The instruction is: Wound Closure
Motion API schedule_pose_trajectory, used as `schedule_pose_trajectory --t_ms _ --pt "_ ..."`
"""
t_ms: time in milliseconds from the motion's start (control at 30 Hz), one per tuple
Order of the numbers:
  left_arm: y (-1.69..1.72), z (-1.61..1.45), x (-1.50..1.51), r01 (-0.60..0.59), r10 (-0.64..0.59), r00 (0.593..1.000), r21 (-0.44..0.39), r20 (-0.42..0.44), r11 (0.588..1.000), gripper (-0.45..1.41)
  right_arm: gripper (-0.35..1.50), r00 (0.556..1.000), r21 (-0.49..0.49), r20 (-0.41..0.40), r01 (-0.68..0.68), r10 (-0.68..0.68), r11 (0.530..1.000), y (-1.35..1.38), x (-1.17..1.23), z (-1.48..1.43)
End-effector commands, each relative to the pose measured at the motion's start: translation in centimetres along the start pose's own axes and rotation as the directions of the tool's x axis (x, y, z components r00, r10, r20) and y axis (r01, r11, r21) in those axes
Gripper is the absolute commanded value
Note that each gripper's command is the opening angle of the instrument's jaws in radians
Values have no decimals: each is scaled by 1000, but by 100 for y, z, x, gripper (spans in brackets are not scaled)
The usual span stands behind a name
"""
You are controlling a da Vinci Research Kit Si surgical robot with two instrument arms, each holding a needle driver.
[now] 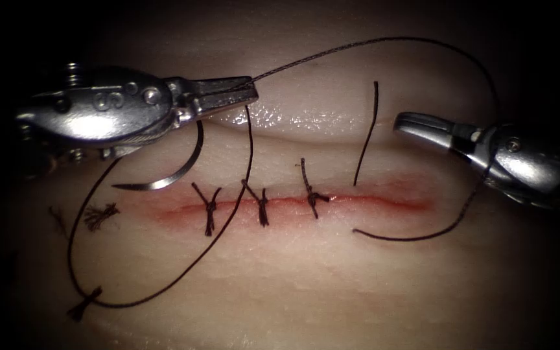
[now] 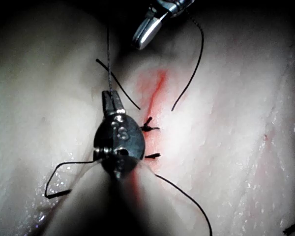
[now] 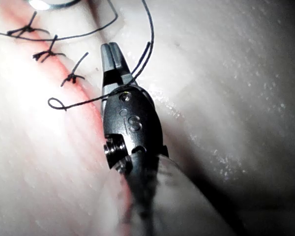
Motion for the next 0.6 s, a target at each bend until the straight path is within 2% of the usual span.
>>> schedule_pose_trajectory --t_ms 33,67,100,167,367,433,600 --pt "6 14 -5 0 0 1000 16 7 1000 -45 -35 1000 8 -22 -9 9 1000 -8 7 12" --pt "14 31 -8 -13 12 1000 35 23 999 -45 -35 998 24 -51 -20 21 1000 -16 22 18" --pt "14 31 -8 -13 12 1000 35 23 999 -45 -35 998 24 -51 -20 21 1000 -16 22 18" --pt "26 51 -11 -29 27 998 51 49 998 -45 -35 997 43 -69 -25 28 999 -26 32 27" --pt "47 83 -28 -65 58 994 75 90 995 -45 -35 993 49 -111 -28 33 998 -37 41 38" --pt "51 88 -40 -80 73 992 72 105 994 -45 -35 988 29 -149 -31 35 999 -37 42 37" --pt "63 90 -48 -111 103 986 54 130 992 -45 -35 983 -16 -181 -42 38 999 -34 44 41"
